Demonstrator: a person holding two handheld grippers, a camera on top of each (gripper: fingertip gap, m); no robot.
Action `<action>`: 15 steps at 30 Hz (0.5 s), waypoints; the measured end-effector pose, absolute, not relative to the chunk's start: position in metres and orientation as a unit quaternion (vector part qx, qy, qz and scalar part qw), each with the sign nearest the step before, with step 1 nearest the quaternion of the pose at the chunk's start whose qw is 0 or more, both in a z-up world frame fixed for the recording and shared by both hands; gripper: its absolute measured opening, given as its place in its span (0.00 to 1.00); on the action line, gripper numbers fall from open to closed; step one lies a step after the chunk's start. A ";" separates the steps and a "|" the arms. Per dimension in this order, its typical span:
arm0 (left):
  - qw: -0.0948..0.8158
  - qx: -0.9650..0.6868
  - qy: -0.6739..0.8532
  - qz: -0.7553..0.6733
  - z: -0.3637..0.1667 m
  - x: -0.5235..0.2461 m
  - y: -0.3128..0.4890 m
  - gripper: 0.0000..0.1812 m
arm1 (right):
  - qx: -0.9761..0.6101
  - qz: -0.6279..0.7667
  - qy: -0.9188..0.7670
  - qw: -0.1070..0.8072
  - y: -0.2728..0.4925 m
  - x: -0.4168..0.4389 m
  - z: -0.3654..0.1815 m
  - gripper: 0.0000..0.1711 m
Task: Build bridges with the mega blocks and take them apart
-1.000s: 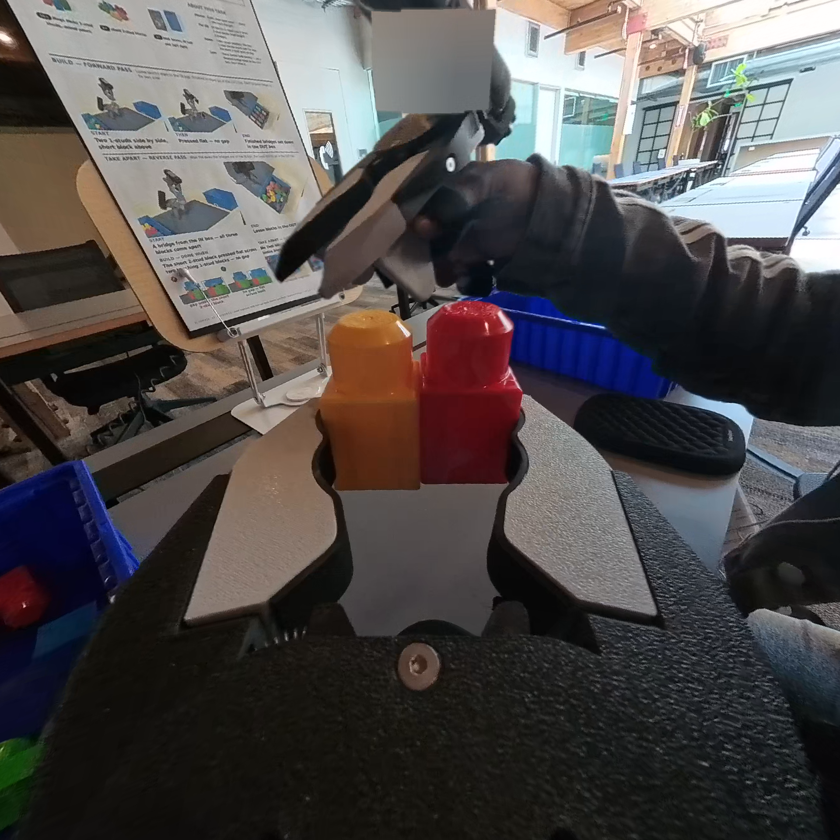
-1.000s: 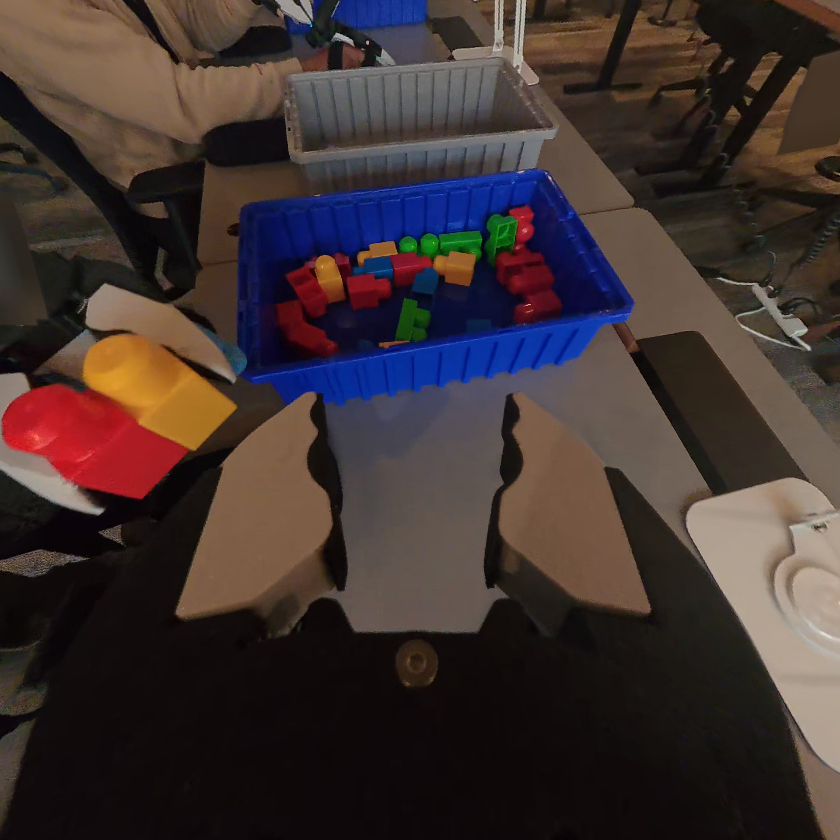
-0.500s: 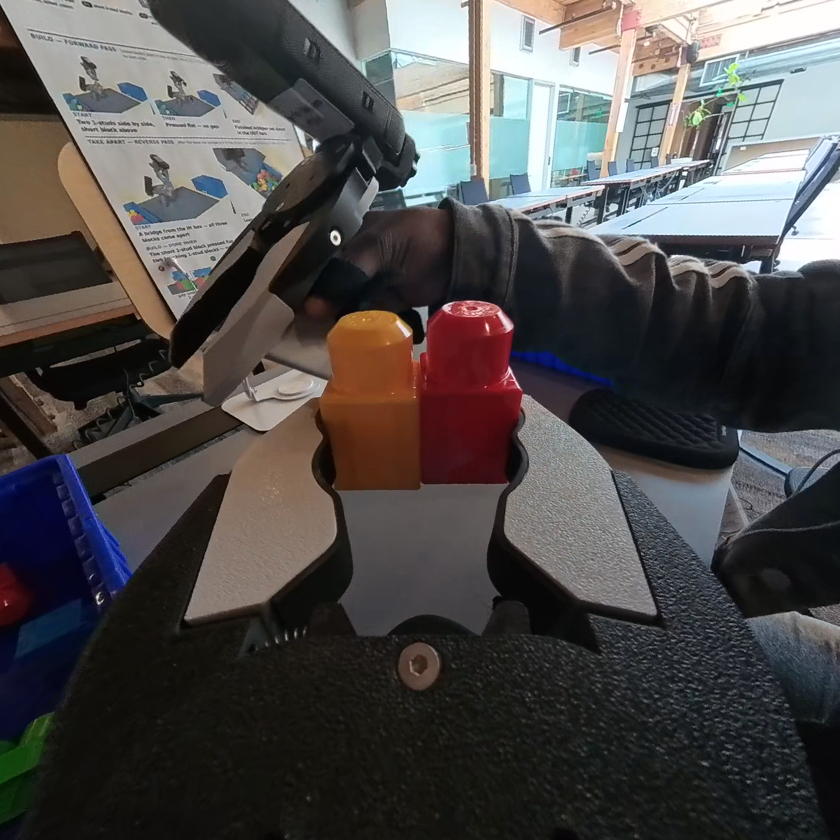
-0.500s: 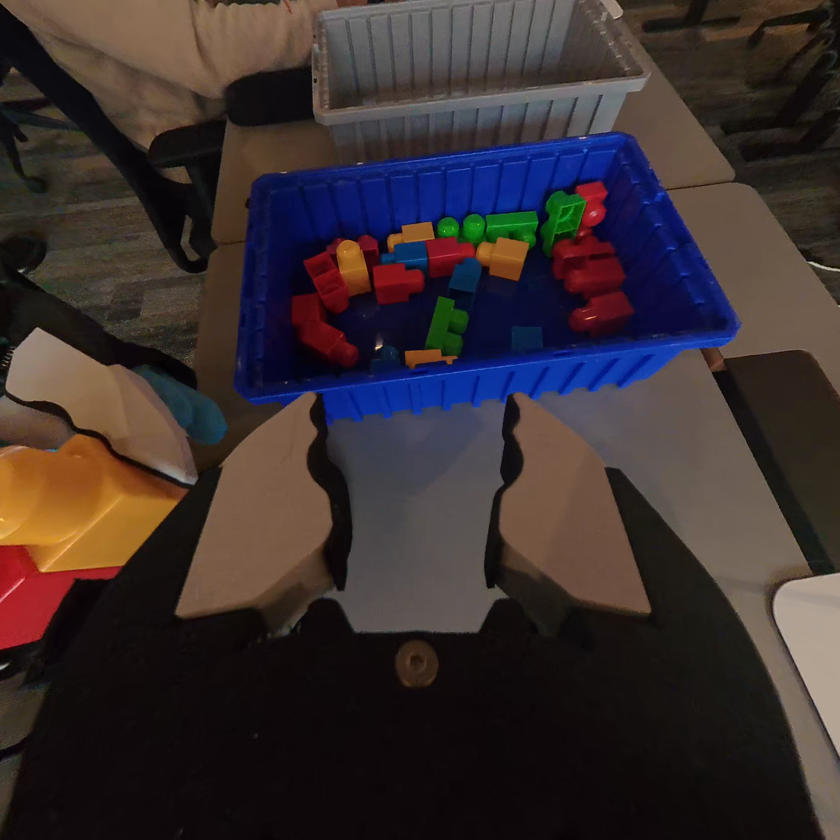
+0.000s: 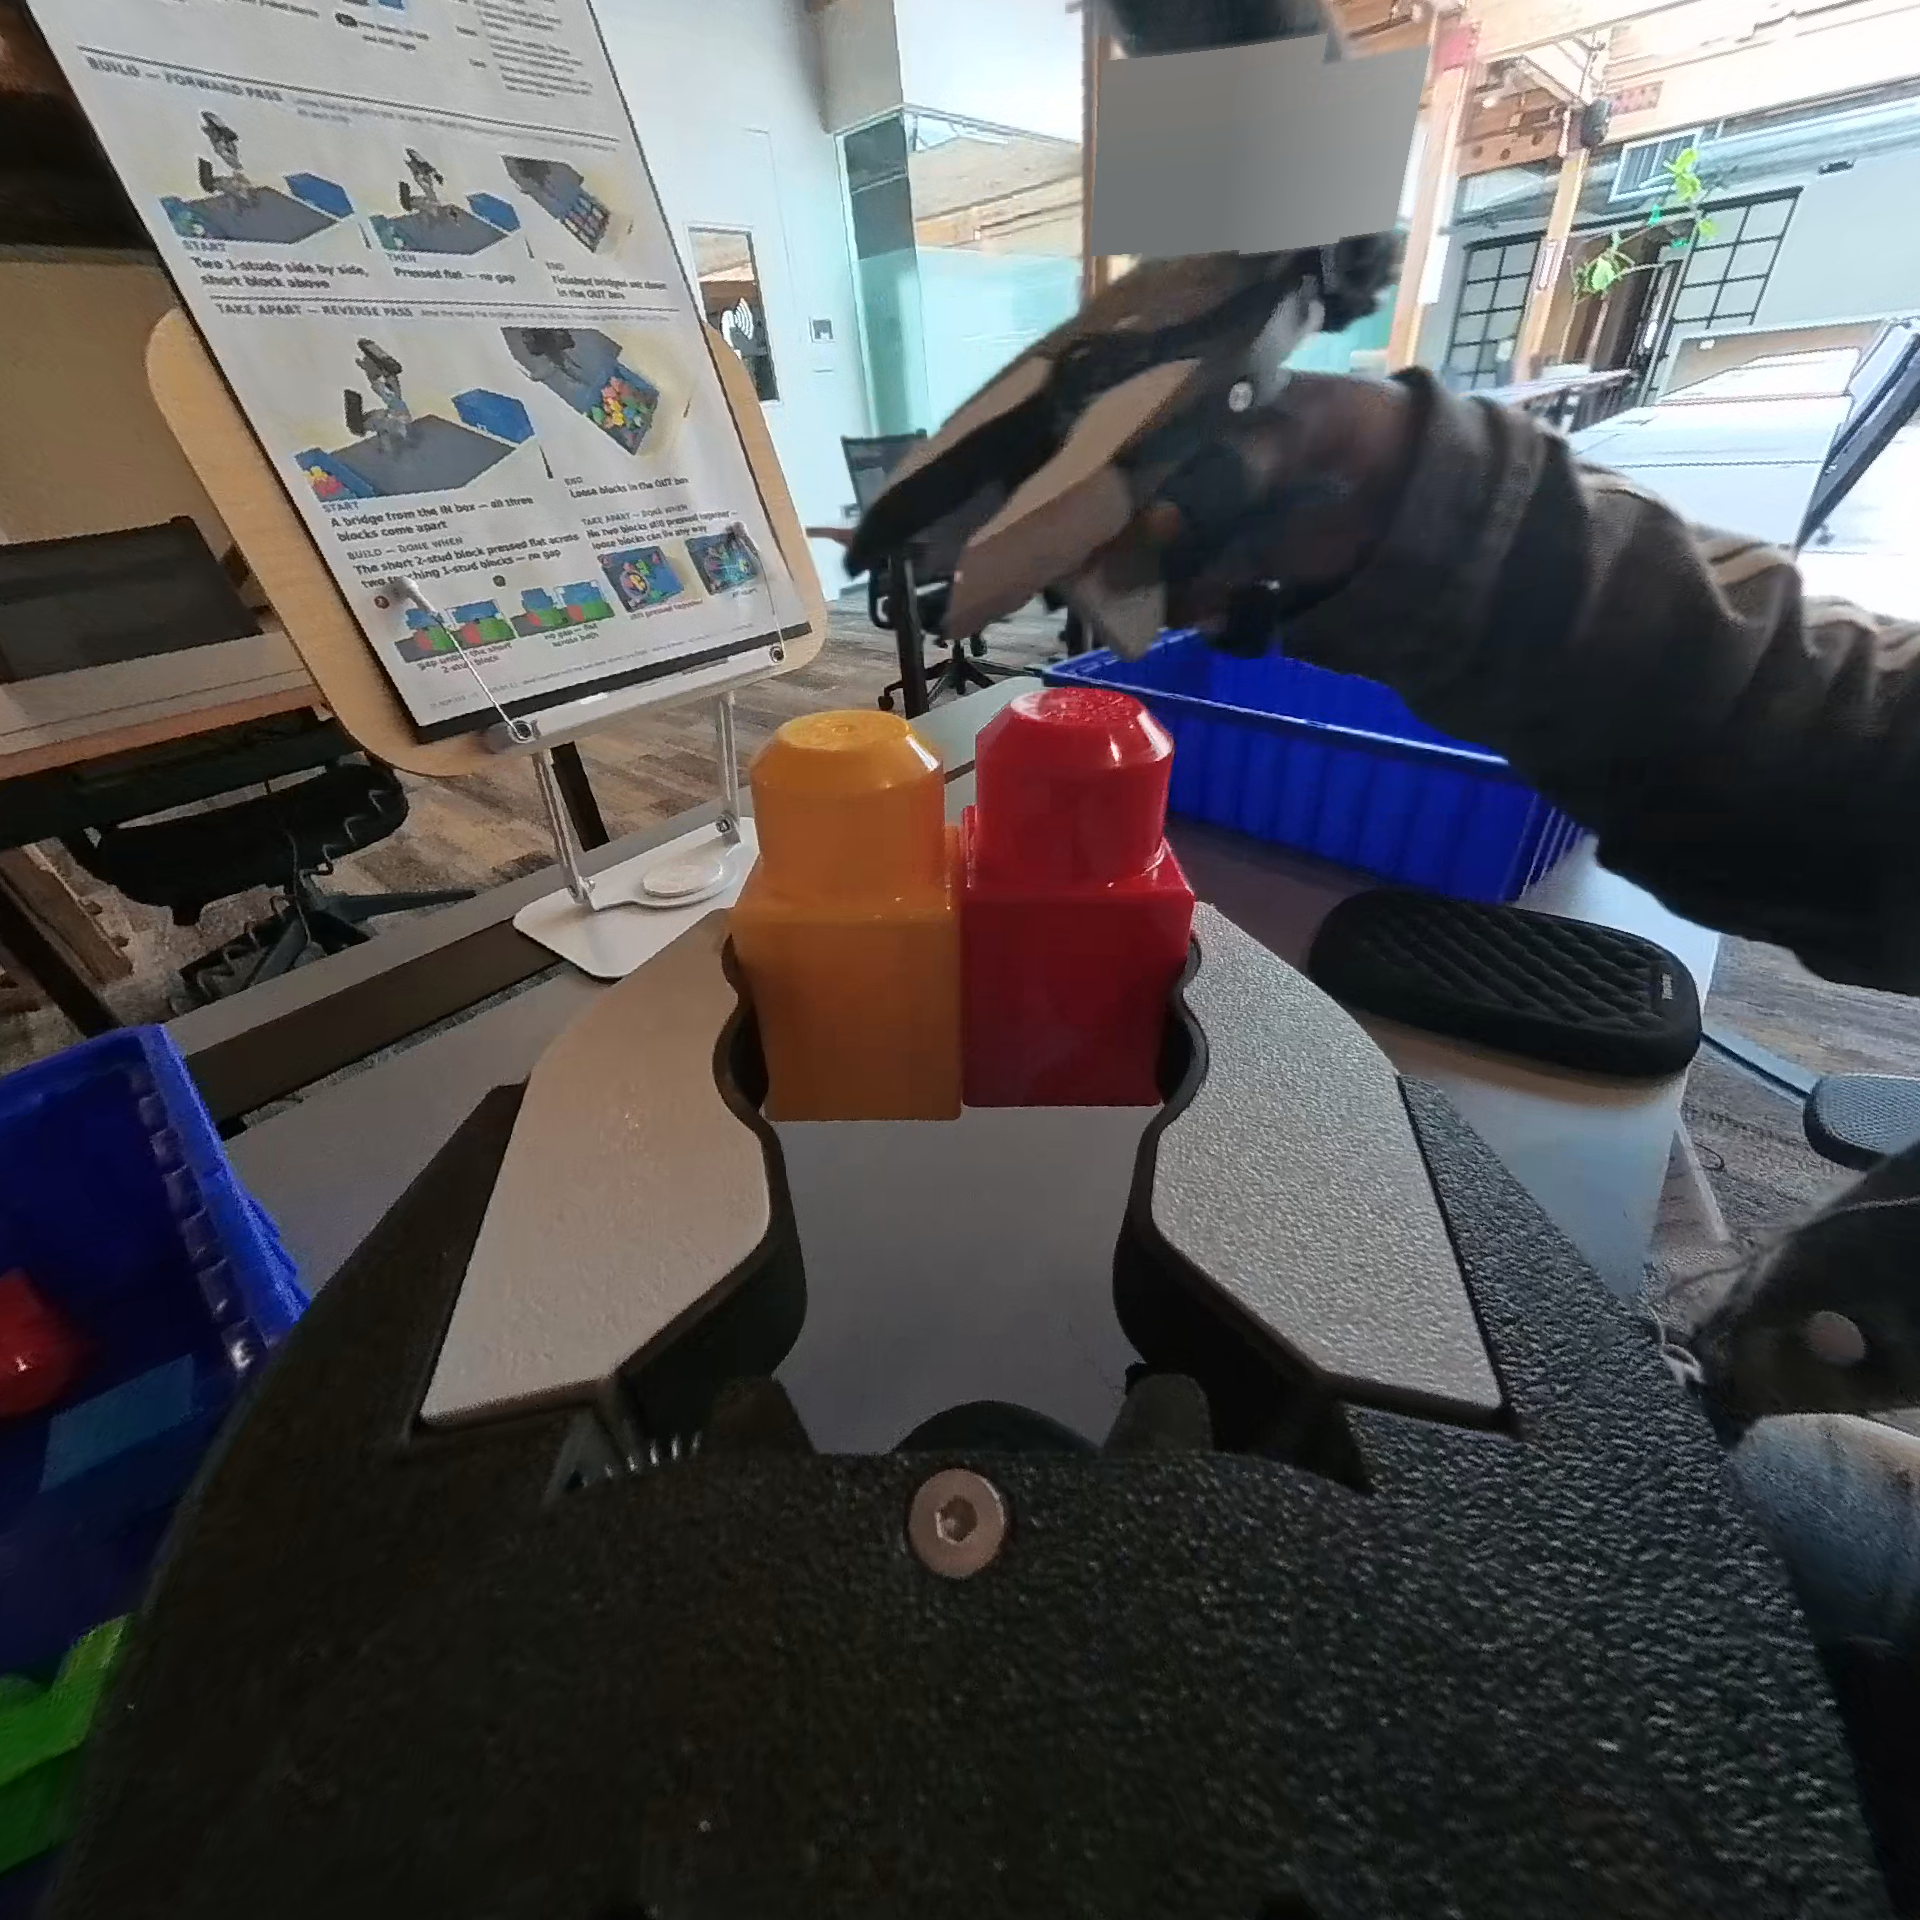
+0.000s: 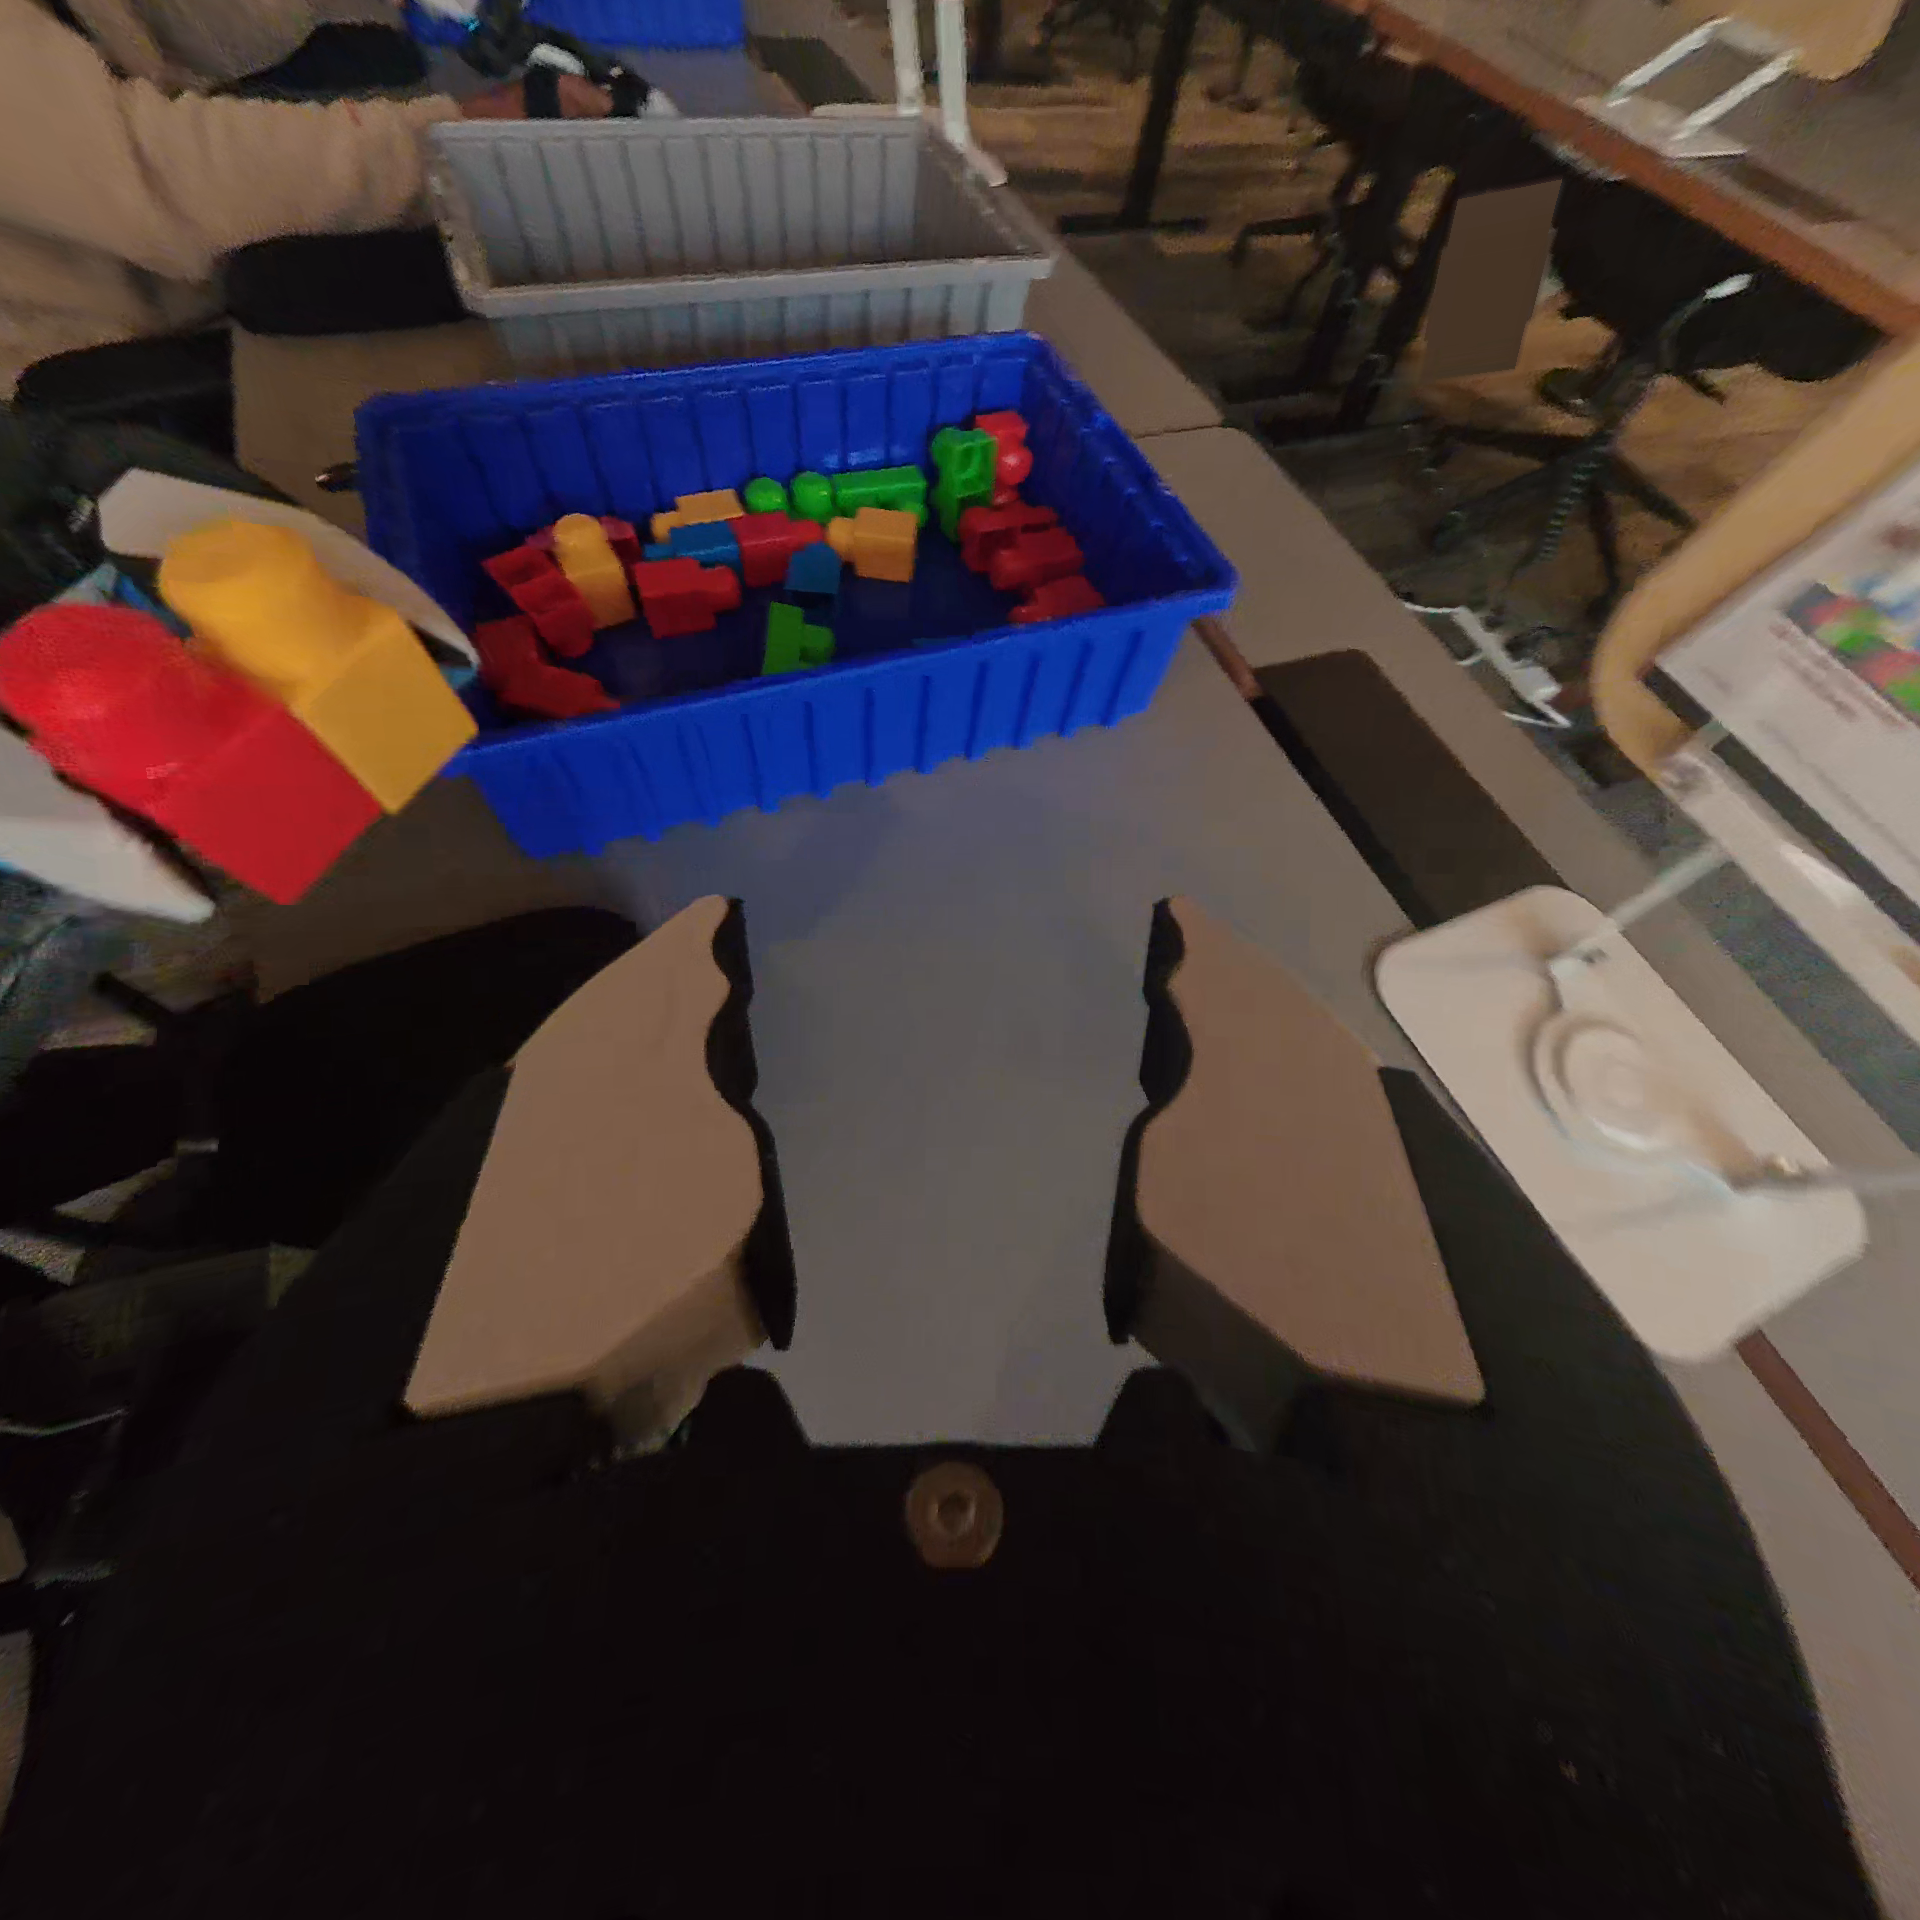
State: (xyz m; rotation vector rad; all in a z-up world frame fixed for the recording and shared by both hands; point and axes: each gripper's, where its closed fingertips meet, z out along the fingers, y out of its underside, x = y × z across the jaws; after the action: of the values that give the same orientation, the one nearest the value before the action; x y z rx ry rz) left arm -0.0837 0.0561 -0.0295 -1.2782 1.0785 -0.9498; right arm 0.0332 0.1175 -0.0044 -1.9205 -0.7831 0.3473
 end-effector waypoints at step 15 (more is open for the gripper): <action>0.572 -0.569 0.444 -0.391 -0.031 -0.071 0.071 0.41 | -0.810 0.055 -0.157 0.563 0.001 0.170 -0.027 0.42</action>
State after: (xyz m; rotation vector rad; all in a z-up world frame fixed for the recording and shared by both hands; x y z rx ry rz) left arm -0.0713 0.0705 -0.0309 -1.3339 1.0414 -0.9171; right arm 0.1698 0.0008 -0.0275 -1.9064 -0.3687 0.1298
